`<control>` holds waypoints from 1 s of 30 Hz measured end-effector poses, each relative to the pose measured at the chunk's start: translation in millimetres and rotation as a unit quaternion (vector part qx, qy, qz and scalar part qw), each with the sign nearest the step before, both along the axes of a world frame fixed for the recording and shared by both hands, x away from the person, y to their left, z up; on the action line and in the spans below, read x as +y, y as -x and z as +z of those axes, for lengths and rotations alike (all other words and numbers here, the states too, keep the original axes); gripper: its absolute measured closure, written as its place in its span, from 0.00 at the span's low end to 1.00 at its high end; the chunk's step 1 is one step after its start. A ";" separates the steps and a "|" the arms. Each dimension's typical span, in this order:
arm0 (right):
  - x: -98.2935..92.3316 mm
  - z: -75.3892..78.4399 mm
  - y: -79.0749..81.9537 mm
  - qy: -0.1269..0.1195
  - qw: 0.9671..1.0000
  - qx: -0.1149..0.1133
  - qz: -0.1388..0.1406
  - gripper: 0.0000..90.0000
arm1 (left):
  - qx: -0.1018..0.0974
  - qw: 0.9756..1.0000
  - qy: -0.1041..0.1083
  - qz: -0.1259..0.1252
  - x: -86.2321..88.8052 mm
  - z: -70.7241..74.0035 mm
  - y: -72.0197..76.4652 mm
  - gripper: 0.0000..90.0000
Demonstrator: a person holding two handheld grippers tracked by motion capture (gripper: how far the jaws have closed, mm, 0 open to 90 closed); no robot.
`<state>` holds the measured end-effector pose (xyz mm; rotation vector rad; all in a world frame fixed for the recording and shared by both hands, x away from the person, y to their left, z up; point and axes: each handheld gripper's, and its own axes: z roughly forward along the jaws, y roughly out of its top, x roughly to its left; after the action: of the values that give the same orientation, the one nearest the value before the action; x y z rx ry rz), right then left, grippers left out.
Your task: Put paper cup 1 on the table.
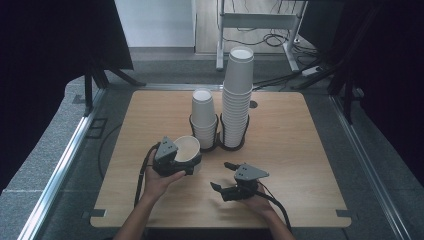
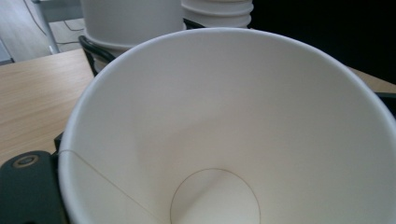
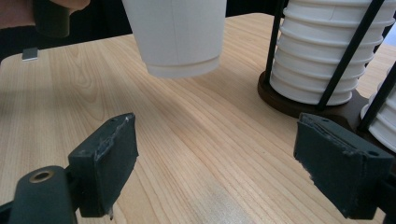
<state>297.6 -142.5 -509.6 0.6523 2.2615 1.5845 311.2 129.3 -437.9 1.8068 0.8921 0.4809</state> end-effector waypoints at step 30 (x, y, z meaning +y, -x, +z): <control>-0.8 -2.7 1.0 0.019 1.000 -0.004 -0.007 0.17 | -0.020 0.993 -0.081 0.083 42.8 -5.1 -10.2 0.13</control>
<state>296.6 -143.3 -512.3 0.6510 2.2697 1.5316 321.3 172.1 -442.9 1.8703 1.0052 0.7107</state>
